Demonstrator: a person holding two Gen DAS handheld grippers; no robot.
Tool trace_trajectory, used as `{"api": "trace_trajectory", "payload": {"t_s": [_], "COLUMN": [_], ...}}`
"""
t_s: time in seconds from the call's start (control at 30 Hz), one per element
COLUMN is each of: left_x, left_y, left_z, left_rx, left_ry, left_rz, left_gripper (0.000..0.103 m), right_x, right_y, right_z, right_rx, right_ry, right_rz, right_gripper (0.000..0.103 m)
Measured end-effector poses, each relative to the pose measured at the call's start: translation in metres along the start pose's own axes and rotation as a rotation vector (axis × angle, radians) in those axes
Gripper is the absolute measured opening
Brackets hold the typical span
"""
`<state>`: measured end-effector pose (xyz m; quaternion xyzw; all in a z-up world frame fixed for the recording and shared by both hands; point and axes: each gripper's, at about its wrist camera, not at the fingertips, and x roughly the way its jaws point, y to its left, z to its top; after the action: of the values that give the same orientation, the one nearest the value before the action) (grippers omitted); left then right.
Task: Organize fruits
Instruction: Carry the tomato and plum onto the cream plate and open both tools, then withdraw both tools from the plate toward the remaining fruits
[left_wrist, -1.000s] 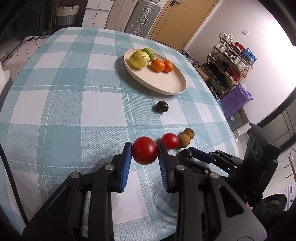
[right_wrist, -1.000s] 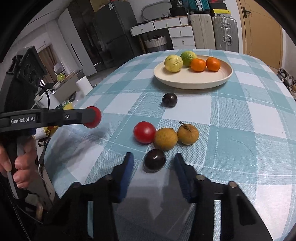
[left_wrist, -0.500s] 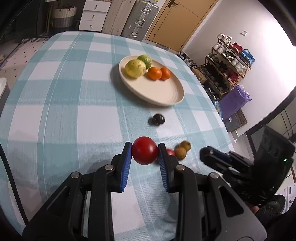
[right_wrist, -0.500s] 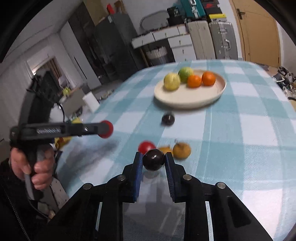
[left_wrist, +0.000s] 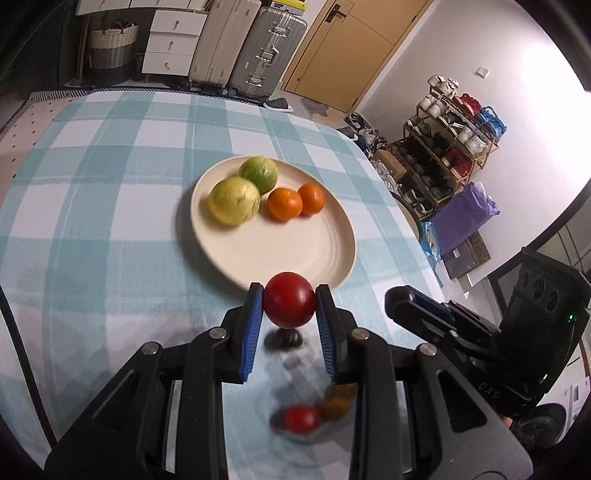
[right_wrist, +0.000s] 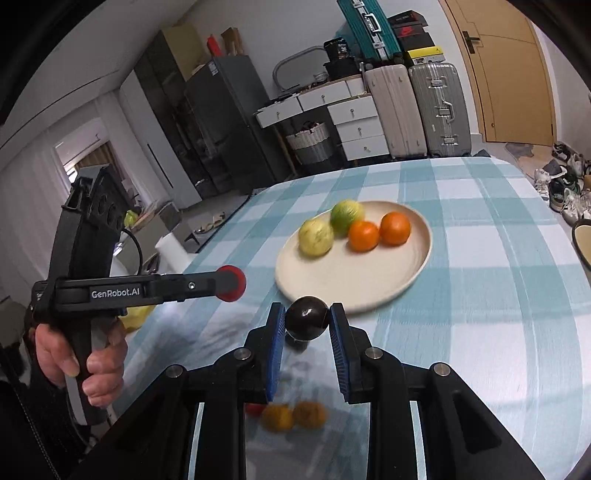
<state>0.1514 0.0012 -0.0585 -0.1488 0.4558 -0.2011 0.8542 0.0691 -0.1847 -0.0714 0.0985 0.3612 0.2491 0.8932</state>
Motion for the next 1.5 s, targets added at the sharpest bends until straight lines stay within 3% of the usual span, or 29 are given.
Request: {"api": "trace_trajectory", "payload": {"t_s": [0.47, 0.97, 1.0, 1.13, 1.27, 1.37, 1.5], "left_x": [0.085, 0.138, 0.139, 0.136, 0.121, 0.106, 0.078], "left_y": [-0.001, -0.007, -0.007, -0.008, -0.014, -0.019, -0.027], "left_z": [0.061, 0.076, 0.078, 0.080, 0.074, 0.065, 0.047], "left_rx": [-0.027, -0.053, -0.058, -0.059, -0.052, -0.034, 0.006], "left_ry": [0.070, 0.134, 0.134, 0.136, 0.116, 0.102, 0.064], "left_rz": [-0.008, -0.029, -0.038, -0.046, -0.048, -0.040, 0.004], "left_gripper": [0.025, 0.026, 0.026, 0.029, 0.031, 0.040, 0.041], "right_x": [0.062, 0.100, 0.100, 0.092, 0.076, 0.060, 0.044], "right_y": [-0.049, -0.073, -0.074, -0.081, -0.087, -0.088, -0.084], "right_z": [0.047, 0.058, 0.059, 0.059, 0.055, 0.049, 0.040], "right_rx": [0.036, 0.056, 0.054, 0.078, 0.112, 0.122, 0.126], "right_ry": [0.033, 0.073, 0.071, 0.038, 0.012, -0.023, -0.044], "right_rz": [-0.035, -0.080, -0.092, -0.100, -0.086, -0.074, -0.081], "right_gripper": [0.025, 0.026, 0.027, 0.055, 0.056, 0.064, 0.067]}}
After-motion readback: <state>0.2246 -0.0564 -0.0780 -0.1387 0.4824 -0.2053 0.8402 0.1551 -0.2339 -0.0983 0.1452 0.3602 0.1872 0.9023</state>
